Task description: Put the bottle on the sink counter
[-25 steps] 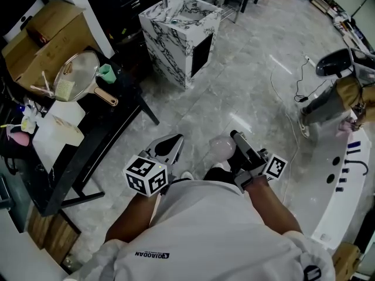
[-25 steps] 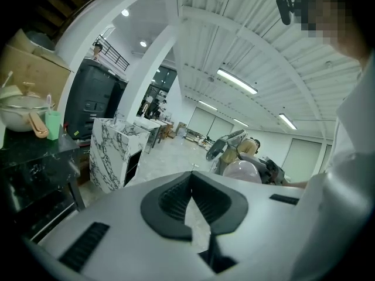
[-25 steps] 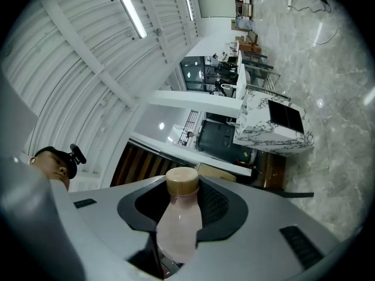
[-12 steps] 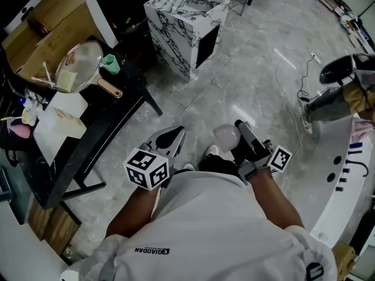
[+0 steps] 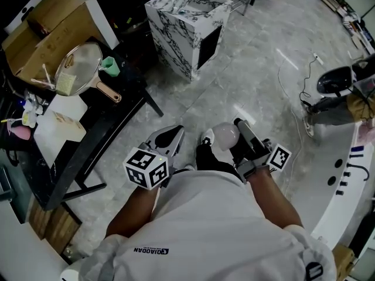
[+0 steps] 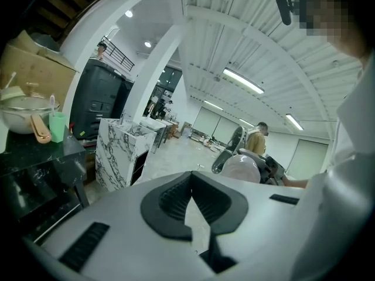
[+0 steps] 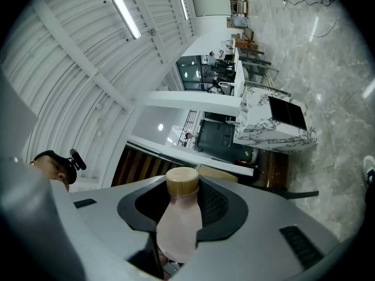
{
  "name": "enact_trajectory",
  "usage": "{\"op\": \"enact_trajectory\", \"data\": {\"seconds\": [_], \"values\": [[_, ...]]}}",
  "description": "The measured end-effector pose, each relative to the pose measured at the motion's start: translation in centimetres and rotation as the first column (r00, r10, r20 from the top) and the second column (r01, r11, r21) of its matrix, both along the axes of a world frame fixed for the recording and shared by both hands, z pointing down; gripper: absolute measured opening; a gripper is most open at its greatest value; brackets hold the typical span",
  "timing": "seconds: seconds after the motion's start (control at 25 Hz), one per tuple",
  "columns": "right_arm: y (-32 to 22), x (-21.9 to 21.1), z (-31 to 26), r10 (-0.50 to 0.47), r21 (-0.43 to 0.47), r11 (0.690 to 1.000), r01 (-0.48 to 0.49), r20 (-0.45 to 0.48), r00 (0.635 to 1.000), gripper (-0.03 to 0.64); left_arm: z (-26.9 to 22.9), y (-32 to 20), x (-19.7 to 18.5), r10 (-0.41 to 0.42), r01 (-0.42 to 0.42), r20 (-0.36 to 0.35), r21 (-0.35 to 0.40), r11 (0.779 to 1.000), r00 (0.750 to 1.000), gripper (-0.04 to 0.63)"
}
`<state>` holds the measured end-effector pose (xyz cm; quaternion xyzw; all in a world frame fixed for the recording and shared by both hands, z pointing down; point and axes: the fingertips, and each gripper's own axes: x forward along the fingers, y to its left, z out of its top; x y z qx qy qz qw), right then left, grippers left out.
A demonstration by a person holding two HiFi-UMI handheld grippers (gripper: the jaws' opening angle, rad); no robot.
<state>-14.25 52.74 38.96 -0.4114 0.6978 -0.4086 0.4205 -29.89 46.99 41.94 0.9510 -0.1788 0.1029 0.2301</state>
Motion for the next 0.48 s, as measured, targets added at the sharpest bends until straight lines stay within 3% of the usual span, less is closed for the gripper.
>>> {"op": "enact_trajectory", "data": {"seconds": [0.48], "values": [[-4.7,3.7,0.9,0.015,-0.028,0.999,-0.014,0.025,1.0,0.16,0.2,-4.5,3.4,-0.005,0.005,0.024,-0.007,1.0,1.0,0.014]]}}
